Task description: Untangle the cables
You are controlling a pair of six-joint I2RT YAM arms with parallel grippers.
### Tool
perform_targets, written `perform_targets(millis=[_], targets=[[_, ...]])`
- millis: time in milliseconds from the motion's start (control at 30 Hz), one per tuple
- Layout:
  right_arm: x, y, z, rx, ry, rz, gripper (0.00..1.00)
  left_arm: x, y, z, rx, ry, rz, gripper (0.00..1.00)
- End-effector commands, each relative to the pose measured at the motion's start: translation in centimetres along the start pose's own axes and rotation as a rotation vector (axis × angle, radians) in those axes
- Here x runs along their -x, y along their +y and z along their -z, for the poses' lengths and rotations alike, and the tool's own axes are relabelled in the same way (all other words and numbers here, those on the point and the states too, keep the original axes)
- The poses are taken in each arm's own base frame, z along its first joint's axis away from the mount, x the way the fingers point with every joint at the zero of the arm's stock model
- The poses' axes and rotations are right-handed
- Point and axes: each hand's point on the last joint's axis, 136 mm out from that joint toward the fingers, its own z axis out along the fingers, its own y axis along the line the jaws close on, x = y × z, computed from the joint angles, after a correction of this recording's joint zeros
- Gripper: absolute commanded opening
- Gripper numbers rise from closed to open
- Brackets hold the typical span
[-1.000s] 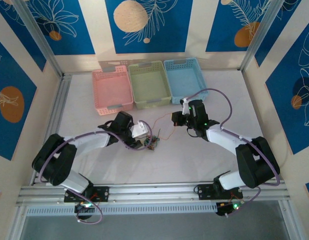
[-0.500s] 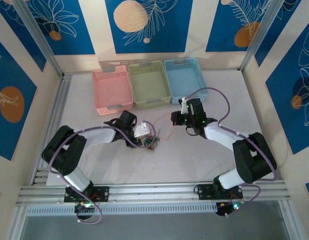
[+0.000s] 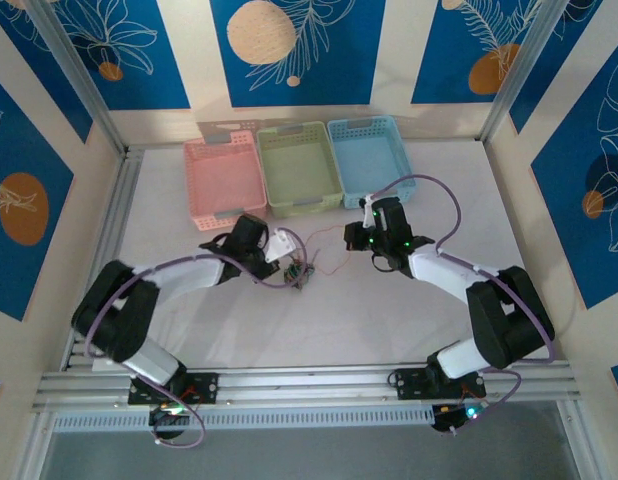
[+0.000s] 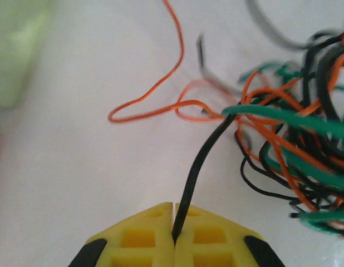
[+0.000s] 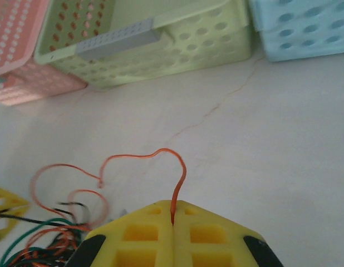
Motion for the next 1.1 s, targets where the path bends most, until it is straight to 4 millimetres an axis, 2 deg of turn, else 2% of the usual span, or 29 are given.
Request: perform_targets(millis=[0, 167, 233, 367, 467, 700, 1067], targets=[[1.6, -3.0, 1.8, -0.145, -0.099, -0.078, 0.0, 1.3, 4.2, 3.4, 0.185, -0.142, 0.175, 0.0], [1.8, -7.9, 4.4, -0.319, -0.199, -0.252, 0.0, 0.0, 7.6, 7.3, 0.372, -0.233, 0.353, 0.0], [1.5, -10.0, 5.4, -0.371, -0.234, -0.334, 0.0, -0.5, 8.5, 8.5, 0.42, -0.287, 0.407, 0.0], [0.6, -13.0, 7.0, -0.441, -0.291, -0.471, 0.0, -1.1, 9.1, 9.6, 0.469, -0.341, 0.452, 0.0], [0.2, -14.0, 7.6, -0.462, -0.305, -0.524, 0.0, -1.5, 9.5, 10.0, 0.501, -0.347, 0.472, 0.0], [-1.4, -16.8, 8.8, -0.552, -0.328, -0.66, 0.0, -4.9, 11.8, 11.4, 0.658, -0.333, 0.612, 0.0], [-2.8, -18.8, 10.4, -0.642, -0.362, -0.763, 0.0, -6.3, 12.5, 13.2, 0.759, -0.364, 0.659, 0.0]])
